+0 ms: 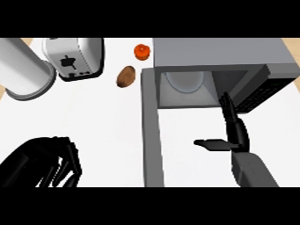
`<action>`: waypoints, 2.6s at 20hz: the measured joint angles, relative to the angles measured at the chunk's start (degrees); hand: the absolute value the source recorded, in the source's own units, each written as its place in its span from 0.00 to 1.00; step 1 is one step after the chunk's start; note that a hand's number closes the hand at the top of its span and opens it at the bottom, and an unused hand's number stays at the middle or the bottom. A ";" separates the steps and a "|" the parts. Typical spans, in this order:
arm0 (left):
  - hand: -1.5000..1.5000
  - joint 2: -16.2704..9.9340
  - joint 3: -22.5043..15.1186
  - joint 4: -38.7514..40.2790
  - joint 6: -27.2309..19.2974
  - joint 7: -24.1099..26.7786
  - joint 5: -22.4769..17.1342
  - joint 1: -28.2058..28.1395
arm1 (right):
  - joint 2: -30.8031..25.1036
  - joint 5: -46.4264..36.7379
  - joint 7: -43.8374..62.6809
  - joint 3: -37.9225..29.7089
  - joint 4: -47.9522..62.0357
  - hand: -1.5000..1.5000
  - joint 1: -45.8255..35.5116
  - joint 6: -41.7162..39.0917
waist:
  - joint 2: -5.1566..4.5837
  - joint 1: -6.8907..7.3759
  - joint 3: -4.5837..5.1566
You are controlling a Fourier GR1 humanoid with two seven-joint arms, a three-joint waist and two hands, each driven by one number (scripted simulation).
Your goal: Pick up the milk, place it into the microwave and close the microwave
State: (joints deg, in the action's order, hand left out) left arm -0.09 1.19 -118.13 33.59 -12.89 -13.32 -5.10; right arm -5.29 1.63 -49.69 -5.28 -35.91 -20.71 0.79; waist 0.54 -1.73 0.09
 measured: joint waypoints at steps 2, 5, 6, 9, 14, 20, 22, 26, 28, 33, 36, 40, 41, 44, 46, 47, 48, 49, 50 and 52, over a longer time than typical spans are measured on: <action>1.00 0.03 -2.11 2.24 -1.62 0.85 2.60 2.56 | -1.07 0.57 1.71 0.56 -5.16 0.00 3.98 -1.04 | -0.03 -0.24 0.01; 1.00 0.06 -6.79 4.99 -3.46 2.13 6.92 5.64 | -2.12 0.98 2.20 1.59 -11.91 0.00 10.77 -2.38 | -0.07 -0.52 0.02; 1.00 0.06 -8.09 6.51 -3.82 3.66 8.56 6.31 | -2.46 1.29 2.65 1.88 -14.66 0.00 13.07 -2.84 | -0.10 -0.49 0.02; 1.00 0.07 -12.40 12.85 -6.24 6.98 12.74 9.31 | -3.98 1.90 3.13 2.76 -21.60 0.00 19.53 -4.83 | -0.24 -0.57 0.03; 1.00 0.04 -20.49 24.04 -11.33 12.89 19.35 13.22 | -5.65 2.69 4.32 3.34 -32.12 0.00 27.46 -5.82 | -0.38 -0.44 0.02; 1.00 -0.09 -28.10 40.10 -22.49 22.90 22.95 18.63 | -9.25 3.75 5.45 3.62 -44.34 0.00 35.45 -8.91 | -0.51 -0.61 0.03; 1.00 -0.14 -31.22 45.10 -27.93 26.57 22.17 20.55 | -9.97 4.86 6.25 3.90 -48.07 0.00 37.28 -10.60 | -0.58 -0.92 0.06; 1.00 -0.17 -37.32 53.97 -38.07 33.68 17.27 24.82 | -10.45 7.24 7.28 4.50 -54.14 0.00 40.07 -13.43 | -0.78 -1.57 0.08; 1.00 -0.23 -40.47 57.31 -41.86 35.26 13.62 27.50 | -11.11 8.80 8.61 4.34 -57.45 0.00 41.22 -14.73 | -0.87 -1.98 0.09; 1.00 -0.16 -47.09 63.91 -48.14 38.09 5.32 31.91 | -13.25 12.04 12.75 3.65 -65.37 0.00 43.26 -16.89 | -1.17 -3.31 0.15; 1.00 -0.24 -50.94 65.31 -50.54 37.44 0.16 34.58 | -13.49 12.60 14.64 4.36 -69.12 0.00 44.00 -17.23 | -1.33 -4.07 0.16; 1.00 -0.27 -53.79 65.19 -53.68 39.53 -5.83 36.63 | -14.96 14.96 17.19 4.16 -72.95 0.00 44.20 -18.83 | -1.65 -5.39 0.22; 1.00 -0.29 -54.27 64.90 -54.58 39.77 -7.27 37.14 | -15.32 15.45 17.80 4.27 -73.86 0.00 44.37 -19.26 | -1.71 -5.80 0.23; 1.00 -0.28 -55.45 64.13 -57.57 40.58 -10.87 38.90 | -16.26 16.17 19.67 4.66 -75.96 0.00 43.75 -19.87 | -1.98 -6.86 0.27; 1.00 -0.23 -55.39 63.96 -59.78 41.18 -13.18 40.07 | -17.23 16.47 20.54 4.35 -76.91 0.00 43.28 -20.32 | -2.17 -7.51 0.29; 1.00 -0.21 -55.39 63.89 -61.10 41.51 -14.18 40.44 | -17.64 16.67 21.05 4.22 -77.52 0.00 42.97 -20.44 | -2.26 -7.88 0.31; 1.00 -0.16 -55.16 63.73 -62.46 41.44 -15.32 41.23 | -18.02 16.71 21.63 4.08 -77.83 0.00 42.59 -20.42 | -2.32 -8.04 0.31; 1.00 -0.12 -54.80 63.77 -63.83 41.61 -16.47 41.73 | -18.35 16.82 22.04 3.96 -78.30 0.00 42.37 -20.49 | -2.38 -8.30 0.31; 1.00 -0.05 -54.58 63.73 -65.10 41.65 -17.64 42.24 | -18.82 17.09 22.55 3.57 -78.64 0.00 41.92 -20.52 | -2.45 -8.49 0.31; 1.00 0.01 -53.99 64.07 -67.17 41.71 -19.83 43.58 | -19.75 17.56 23.17 2.57 -79.08 0.00 41.08 -20.62 | -2.63 -9.14 0.30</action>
State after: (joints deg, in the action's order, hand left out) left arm -0.08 -52.80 -54.07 -33.57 28.82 -33.15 38.48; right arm -25.04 19.19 -26.52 -2.71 -114.99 20.37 -19.83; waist -2.10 -10.87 0.39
